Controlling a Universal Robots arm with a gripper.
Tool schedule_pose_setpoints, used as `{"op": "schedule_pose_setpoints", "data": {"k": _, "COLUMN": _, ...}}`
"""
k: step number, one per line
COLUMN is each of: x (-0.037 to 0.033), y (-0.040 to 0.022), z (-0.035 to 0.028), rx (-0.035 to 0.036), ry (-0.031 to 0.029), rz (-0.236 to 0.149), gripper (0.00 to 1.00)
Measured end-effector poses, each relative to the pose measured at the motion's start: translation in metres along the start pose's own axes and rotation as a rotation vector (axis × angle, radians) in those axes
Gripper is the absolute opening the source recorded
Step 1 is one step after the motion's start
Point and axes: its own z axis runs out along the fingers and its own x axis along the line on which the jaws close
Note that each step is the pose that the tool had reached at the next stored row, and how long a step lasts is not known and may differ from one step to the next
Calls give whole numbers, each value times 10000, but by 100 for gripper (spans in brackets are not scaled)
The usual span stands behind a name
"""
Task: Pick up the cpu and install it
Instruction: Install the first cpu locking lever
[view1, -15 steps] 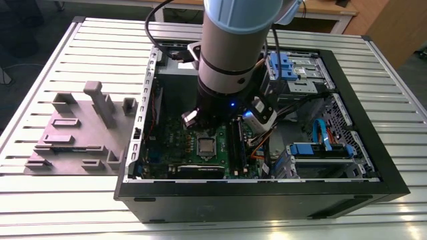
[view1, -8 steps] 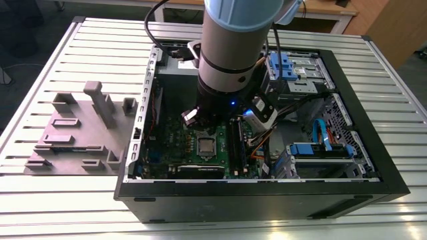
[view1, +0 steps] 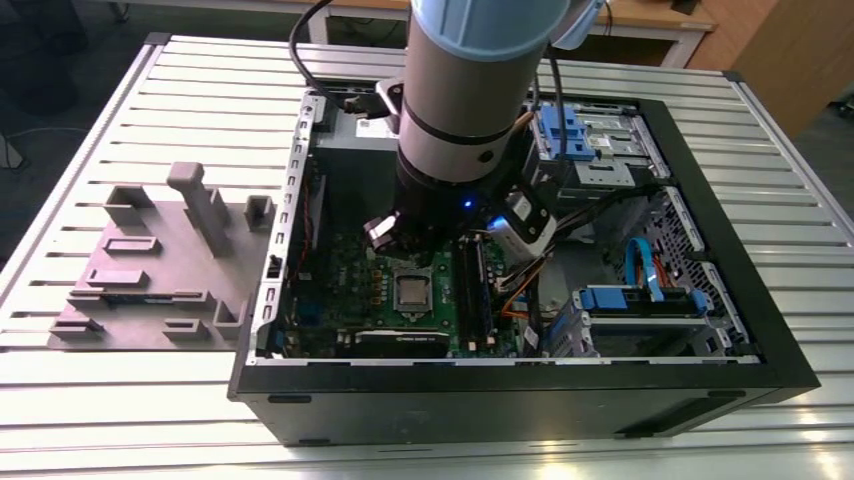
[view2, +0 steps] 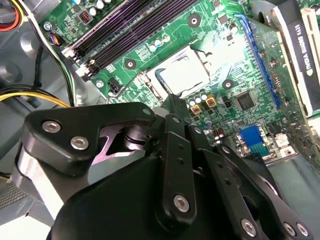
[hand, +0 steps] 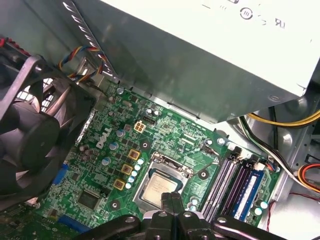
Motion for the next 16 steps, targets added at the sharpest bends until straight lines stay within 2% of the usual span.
{"op": "schedule_pose_setpoints", "data": {"k": 13, "x": -1, "y": 0, "z": -2, "rx": 0, "ry": 0, "rz": -1, "gripper": 10}}
{"op": "schedule_pose_setpoints", "data": {"k": 16, "x": -1, "y": 2, "z": -27, "rx": 3, "ry": 3, "rz": 0, "gripper": 10}}
